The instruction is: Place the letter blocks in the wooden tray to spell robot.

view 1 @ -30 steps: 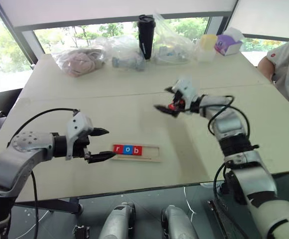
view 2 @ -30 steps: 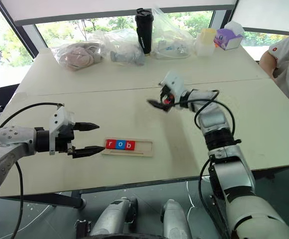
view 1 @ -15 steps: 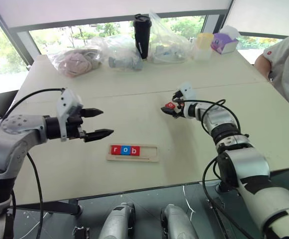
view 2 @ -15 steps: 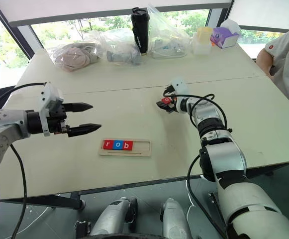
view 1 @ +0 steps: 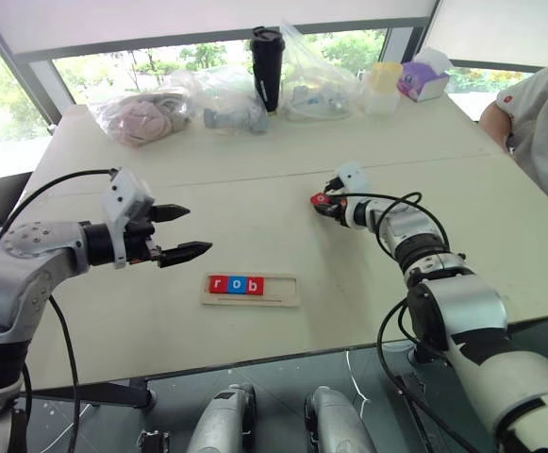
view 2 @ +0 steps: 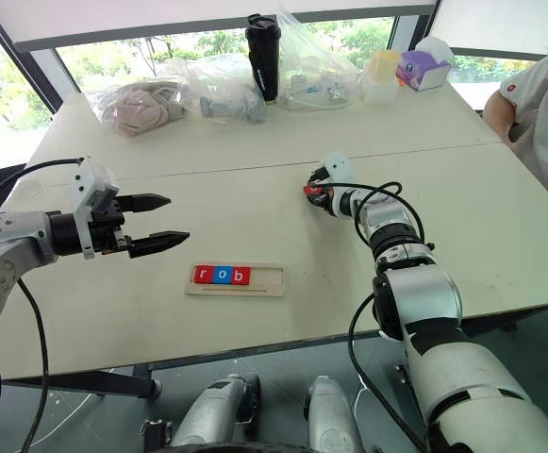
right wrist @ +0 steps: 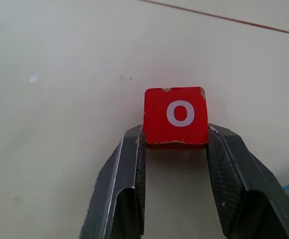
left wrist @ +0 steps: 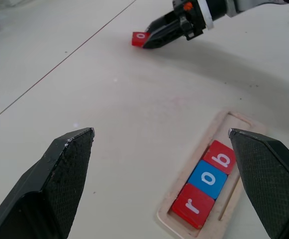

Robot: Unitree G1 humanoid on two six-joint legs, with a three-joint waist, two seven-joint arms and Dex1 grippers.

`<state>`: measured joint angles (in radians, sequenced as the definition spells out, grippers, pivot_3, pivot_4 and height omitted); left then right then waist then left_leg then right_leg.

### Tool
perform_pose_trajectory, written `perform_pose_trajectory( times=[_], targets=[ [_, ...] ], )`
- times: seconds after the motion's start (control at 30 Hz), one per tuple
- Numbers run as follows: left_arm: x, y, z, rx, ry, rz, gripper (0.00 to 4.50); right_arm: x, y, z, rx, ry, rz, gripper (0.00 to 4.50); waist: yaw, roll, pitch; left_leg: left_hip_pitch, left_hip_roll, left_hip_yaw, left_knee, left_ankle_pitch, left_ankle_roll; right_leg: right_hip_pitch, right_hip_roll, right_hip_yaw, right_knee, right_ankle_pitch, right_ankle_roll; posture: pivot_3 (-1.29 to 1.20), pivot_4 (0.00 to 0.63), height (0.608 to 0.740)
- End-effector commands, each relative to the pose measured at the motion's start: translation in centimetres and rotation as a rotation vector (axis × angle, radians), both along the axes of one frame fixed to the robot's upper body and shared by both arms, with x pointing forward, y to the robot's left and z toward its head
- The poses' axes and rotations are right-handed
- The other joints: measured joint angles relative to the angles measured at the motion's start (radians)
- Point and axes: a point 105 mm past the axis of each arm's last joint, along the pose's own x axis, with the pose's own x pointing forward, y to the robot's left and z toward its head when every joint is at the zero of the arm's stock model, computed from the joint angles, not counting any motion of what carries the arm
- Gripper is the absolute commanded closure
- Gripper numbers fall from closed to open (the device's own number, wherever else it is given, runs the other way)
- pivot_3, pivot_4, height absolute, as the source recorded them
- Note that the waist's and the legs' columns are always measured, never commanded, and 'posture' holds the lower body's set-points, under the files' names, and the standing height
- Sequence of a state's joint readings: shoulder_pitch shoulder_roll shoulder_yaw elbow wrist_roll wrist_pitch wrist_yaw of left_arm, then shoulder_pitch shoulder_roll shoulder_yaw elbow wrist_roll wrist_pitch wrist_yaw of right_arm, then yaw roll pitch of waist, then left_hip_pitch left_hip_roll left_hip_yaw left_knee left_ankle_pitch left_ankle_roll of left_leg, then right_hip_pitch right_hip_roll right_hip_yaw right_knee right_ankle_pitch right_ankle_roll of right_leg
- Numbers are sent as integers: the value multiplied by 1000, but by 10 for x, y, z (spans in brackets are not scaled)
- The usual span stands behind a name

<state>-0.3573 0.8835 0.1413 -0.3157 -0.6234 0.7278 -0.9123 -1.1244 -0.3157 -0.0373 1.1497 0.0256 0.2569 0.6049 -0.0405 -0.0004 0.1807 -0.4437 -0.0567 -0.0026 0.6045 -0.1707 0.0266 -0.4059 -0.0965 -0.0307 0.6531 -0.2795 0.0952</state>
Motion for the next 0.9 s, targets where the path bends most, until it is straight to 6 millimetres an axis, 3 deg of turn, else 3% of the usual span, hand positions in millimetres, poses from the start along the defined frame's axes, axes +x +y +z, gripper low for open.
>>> perform_pose_trajectory(
  times=[0.03, 0.1, 0.17, 0.33, 0.5, 0.8, 0.9],
  targets=[
    [-7, -8, 5, -3, -29, -39, 0, 0, -8, 47, 76, -120, -9, 3377, 2, 0, 0, 0, 0, 0, 0, 0, 0, 0, 0, 0, 0, 0, 0, 0, 150, 740],
    [-13, -23, 0, 8, -50, -75, 0, -34, -17, 48, 124, -105, -45, 3377, 17, -1, -1, 0, 0, -1, -1, 0, 0, 0, 0, 0, 0, 0, 0, 0, 150, 740],
    [-10, -33, -3, 51, -103, -82, 0, -76, -22, 28, 72, -43, -80, 3377, 39, -1, -2, 0, 0, -3, -1, -2, 1, 0, 0, 0, 0, 0, 0, 0, 150, 740],
    [-5, -45, -2, 43, -123, -118, 0, -124, -26, 2, 125, 111, -281, 3377, 43, 1, 0, -4, 0, -1, -2, -2, -1, -5, 0, 2, -1, 0, -1, 0, 150, 740],
    [-2, -44, -7, 52, -99, -144, 0, -151, -17, -4, 144, 167, -386, 3377, 31, 1, -1, 1, 1, -2, -2, -1, -2, -2, 1, 2, -1, -2, -6, 0, 150, 740],
    [3, -46, -9, 44, -88, -169, 0, -171, 8, -17, 142, 226, -392, 3377, 29, 1, -1, -1, 1, -1, -3, 0, 0, -3, 1, 2, -2, 0, -3, 0, 150, 740],
    [4, -44, -11, 44, -83, -167, 0, -174, 10, -22, 137, 244, -382, 1854, 27, 1, -1, -1, 1, -1, -3, 0, 0, -3, 1, 2, -2, 0, -4, 0, 150, 740]
  ],
)
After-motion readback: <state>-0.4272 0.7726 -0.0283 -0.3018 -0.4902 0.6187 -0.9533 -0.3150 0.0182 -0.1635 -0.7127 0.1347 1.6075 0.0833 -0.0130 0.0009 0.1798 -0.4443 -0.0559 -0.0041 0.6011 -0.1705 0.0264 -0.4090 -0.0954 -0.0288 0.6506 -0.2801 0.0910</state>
